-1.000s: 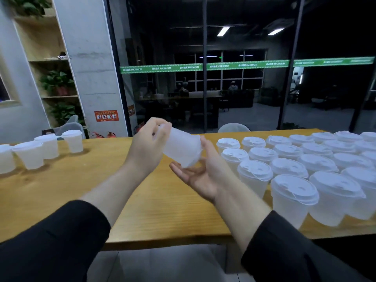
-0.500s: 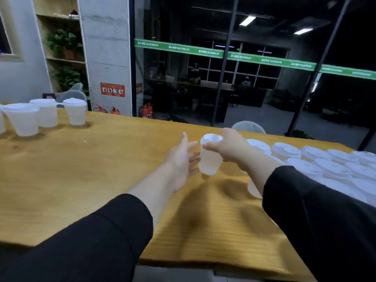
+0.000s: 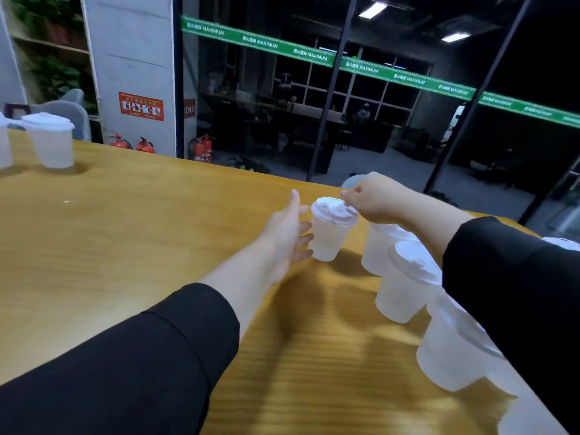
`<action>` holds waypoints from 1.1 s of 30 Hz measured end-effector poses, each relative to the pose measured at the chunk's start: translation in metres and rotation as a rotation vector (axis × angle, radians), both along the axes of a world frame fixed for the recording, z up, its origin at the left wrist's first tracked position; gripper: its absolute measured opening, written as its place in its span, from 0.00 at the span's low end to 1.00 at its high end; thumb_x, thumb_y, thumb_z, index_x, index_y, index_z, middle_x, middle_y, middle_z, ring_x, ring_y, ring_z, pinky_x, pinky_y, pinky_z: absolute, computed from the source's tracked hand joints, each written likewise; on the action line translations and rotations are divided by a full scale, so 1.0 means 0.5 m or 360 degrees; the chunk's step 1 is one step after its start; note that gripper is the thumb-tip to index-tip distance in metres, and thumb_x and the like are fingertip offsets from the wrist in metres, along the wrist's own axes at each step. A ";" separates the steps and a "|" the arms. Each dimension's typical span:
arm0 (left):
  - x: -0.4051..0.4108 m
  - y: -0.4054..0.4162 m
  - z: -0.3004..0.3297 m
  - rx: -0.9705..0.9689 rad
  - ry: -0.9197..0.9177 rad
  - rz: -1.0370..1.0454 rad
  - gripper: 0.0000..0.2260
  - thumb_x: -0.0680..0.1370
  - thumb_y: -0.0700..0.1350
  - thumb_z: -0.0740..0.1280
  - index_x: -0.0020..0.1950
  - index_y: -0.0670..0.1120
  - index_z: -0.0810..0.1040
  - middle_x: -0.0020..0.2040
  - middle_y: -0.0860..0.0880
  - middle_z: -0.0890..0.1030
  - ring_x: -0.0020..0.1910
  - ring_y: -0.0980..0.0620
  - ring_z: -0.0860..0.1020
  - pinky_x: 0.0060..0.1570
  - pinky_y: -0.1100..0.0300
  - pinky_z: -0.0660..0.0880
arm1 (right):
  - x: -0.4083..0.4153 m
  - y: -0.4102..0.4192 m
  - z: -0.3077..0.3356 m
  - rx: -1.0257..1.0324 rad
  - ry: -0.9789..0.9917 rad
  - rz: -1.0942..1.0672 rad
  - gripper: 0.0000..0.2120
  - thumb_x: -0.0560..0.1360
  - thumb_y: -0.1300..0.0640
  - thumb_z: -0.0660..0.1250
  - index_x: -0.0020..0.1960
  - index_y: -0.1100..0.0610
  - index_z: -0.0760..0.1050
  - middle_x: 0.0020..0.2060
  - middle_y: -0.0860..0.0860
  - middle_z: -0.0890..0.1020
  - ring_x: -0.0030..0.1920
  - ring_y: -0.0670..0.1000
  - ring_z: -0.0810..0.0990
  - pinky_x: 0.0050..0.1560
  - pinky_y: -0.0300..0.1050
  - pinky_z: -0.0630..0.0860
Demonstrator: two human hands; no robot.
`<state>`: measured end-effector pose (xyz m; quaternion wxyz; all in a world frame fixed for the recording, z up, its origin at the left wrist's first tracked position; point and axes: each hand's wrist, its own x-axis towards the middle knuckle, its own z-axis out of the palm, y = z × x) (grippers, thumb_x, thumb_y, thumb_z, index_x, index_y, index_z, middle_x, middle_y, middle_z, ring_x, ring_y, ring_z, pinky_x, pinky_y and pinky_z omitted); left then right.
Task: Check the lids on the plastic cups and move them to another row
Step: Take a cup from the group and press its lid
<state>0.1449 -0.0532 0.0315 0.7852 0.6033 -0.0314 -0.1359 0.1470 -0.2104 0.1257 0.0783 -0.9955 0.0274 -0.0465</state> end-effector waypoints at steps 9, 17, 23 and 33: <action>0.012 0.051 0.001 0.0047 -0.0086 0.0156 0.29 0.84 0.66 0.51 0.75 0.50 0.73 0.72 0.43 0.76 0.69 0.46 0.77 0.66 0.46 0.76 | -0.009 0.032 0.029 0.0273 -0.0280 0.0070 0.20 0.85 0.49 0.59 0.54 0.64 0.81 0.41 0.58 0.82 0.41 0.59 0.78 0.42 0.49 0.74; 0.002 0.467 0.036 0.0460 -0.0450 0.1049 0.14 0.87 0.56 0.57 0.52 0.51 0.79 0.53 0.50 0.85 0.55 0.52 0.83 0.62 0.44 0.79 | 0.025 0.338 0.023 0.0654 -0.0477 0.0667 0.14 0.84 0.46 0.62 0.63 0.49 0.81 0.54 0.46 0.84 0.54 0.50 0.81 0.47 0.46 0.75; -0.032 0.819 -0.004 0.0788 -0.0489 0.1945 0.16 0.83 0.55 0.59 0.41 0.51 0.78 0.41 0.52 0.85 0.46 0.46 0.84 0.52 0.45 0.81 | 0.054 0.657 -0.053 0.0792 -0.0329 0.0991 0.13 0.84 0.47 0.62 0.64 0.48 0.80 0.53 0.44 0.81 0.52 0.46 0.78 0.46 0.45 0.73; -0.109 1.145 -0.050 0.0886 -0.0541 0.3029 0.14 0.85 0.54 0.61 0.58 0.44 0.76 0.57 0.45 0.77 0.52 0.51 0.73 0.48 0.69 0.66 | 0.070 1.124 -0.219 0.1788 -0.0090 0.1281 0.10 0.83 0.53 0.65 0.61 0.52 0.82 0.53 0.46 0.85 0.55 0.48 0.83 0.61 0.57 0.80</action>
